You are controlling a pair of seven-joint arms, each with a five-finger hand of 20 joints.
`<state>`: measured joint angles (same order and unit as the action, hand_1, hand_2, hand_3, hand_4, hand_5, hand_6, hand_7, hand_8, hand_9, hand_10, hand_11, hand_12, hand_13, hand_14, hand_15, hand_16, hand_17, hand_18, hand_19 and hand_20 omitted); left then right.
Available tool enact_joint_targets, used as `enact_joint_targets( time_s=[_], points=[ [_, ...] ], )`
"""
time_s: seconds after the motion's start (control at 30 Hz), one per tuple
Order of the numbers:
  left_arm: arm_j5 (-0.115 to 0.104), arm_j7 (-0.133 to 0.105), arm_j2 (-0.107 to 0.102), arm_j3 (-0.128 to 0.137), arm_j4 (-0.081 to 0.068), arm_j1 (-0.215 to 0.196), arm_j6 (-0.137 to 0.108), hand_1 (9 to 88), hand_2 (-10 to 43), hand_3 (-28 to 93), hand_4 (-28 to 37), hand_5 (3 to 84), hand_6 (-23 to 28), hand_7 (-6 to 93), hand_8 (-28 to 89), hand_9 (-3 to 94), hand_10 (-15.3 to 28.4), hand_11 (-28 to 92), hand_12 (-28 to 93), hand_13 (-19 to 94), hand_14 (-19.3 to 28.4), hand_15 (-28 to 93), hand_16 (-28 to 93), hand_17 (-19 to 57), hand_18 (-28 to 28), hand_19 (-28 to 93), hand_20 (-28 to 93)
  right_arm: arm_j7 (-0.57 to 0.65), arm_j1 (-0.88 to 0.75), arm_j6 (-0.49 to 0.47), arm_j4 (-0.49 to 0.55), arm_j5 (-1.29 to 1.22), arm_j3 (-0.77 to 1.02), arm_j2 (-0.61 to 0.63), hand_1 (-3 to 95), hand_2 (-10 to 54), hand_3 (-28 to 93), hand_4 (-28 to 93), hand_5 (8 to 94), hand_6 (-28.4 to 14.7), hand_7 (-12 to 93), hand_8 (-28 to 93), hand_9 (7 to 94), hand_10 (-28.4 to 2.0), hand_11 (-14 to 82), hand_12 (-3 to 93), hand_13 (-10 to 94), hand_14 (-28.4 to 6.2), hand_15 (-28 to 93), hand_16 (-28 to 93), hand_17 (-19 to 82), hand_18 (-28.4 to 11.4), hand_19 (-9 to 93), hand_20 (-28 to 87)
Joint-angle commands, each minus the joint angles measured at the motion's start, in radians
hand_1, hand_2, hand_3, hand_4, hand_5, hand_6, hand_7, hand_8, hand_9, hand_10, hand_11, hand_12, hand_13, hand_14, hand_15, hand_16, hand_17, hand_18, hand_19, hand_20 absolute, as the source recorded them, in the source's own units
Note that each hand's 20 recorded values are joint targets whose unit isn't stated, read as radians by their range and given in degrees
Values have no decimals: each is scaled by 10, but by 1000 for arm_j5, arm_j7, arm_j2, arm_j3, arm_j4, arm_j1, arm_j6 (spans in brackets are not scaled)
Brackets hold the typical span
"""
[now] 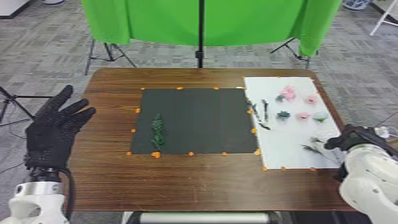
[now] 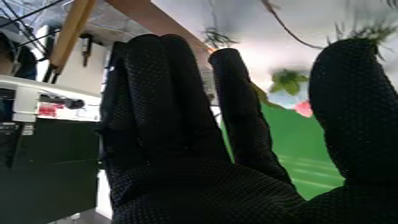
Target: Arrange flowers
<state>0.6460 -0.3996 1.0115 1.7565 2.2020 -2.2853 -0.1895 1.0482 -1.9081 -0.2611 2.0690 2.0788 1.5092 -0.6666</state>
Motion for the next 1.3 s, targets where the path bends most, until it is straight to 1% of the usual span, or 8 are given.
enact_joint_targets(
  time_s=[0.03, 0.23, 0.33, 0.47, 0.7, 0.9, 1.1, 1.3],
  points=[
    [5, 18, 14, 6, -1, -13, 4, 228, 56, 787, -280, 338, 58, 139, -105, 355, 192, 252, 124, 267, 273, 521, -65, -80, 284, 535, 168, 2, -26, -30, -12, 58, -47, 16, 313, -71, 782, -263, 565, -43, 168, -135, 580, -219, 371, 153, 488, -207, 726, 63, 178, -262, 844, 358],
    [5, 13, 10, -1, -1, -9, 5, 231, 55, 787, -279, 338, 59, 138, -105, 355, 193, 252, 124, 268, 273, 520, -65, -80, 284, 534, 169, 2, 46, -23, -72, 117, -159, 51, 420, -93, 751, -279, 693, -14, 172, -95, 661, -182, 437, 166, 579, -166, 723, 85, 245, -249, 876, 358],
    [5, 11, 13, 1, 2, -15, 4, 232, 55, 787, -279, 337, 59, 138, -104, 355, 192, 252, 124, 267, 273, 520, -65, -80, 284, 534, 170, -4, 56, 11, -81, 163, -190, 68, 524, -95, 672, -281, 829, -1, 178, -3, 776, -124, 400, 239, 673, -125, 708, 115, 301, -234, 920, 328],
    [9, 14, 21, 10, 8, -28, 4, 233, 55, 788, -278, 338, 59, 138, -104, 355, 191, 253, 124, 268, 272, 521, -65, -80, 284, 534, 170, 5, 53, 94, -63, 207, -188, 74, 557, -95, 648, -282, 882, 10, 176, 24, 840, -96, 389, 263, 739, -104, 694, 134, 353, -229, 931, 363],
    [14, 17, 25, 25, 20, -44, -1, 233, 55, 787, -276, 338, 60, 137, -104, 356, 192, 253, 124, 268, 272, 522, -65, -79, 284, 533, 171, -4, 114, 228, 34, 305, -199, 68, 554, -95, 672, -283, 908, 11, 167, 43, 881, -96, 391, 257, 786, -97, 692, 156, 399, -241, 932, 451],
    [10, 11, 18, 39, 33, -61, -13, 233, 54, 788, -275, 338, 60, 138, -104, 356, 192, 254, 123, 268, 272, 521, -66, -79, 284, 533, 172, -79, 379, 238, 91, 335, -407, -45, 548, -95, 686, -283, 918, 9, 160, 49, 894, -104, 395, 252, 803, -97, 699, 166, 416, -248, 932, 503],
    [13, 27, 16, 48, 41, -57, -17, 234, 54, 788, -274, 338, 60, 139, -105, 356, 192, 254, 124, 269, 271, 521, -65, -79, 284, 533, 172, -144, 670, 214, -15, 354, -710, -280, 547, -95, 692, -283, 921, 3, 159, 52, 898, -109, 408, 248, 806, -100, 709, 172, 424, -250, 932, 529],
    [23, 64, 9, 46, 49, -35, -21, 236, 55, 787, -271, 338, 61, 138, -105, 352, 192, 253, 123, 268, 271, 521, -65, -79, 284, 533, 173, -241, 714, 130, -184, 404, -822, -517, 545, -95, 694, -283, 921, 1, 159, 59, 889, -108, 434, 249, 799, -102, 723, 176, 422, -248, 932, 543]
  ],
)
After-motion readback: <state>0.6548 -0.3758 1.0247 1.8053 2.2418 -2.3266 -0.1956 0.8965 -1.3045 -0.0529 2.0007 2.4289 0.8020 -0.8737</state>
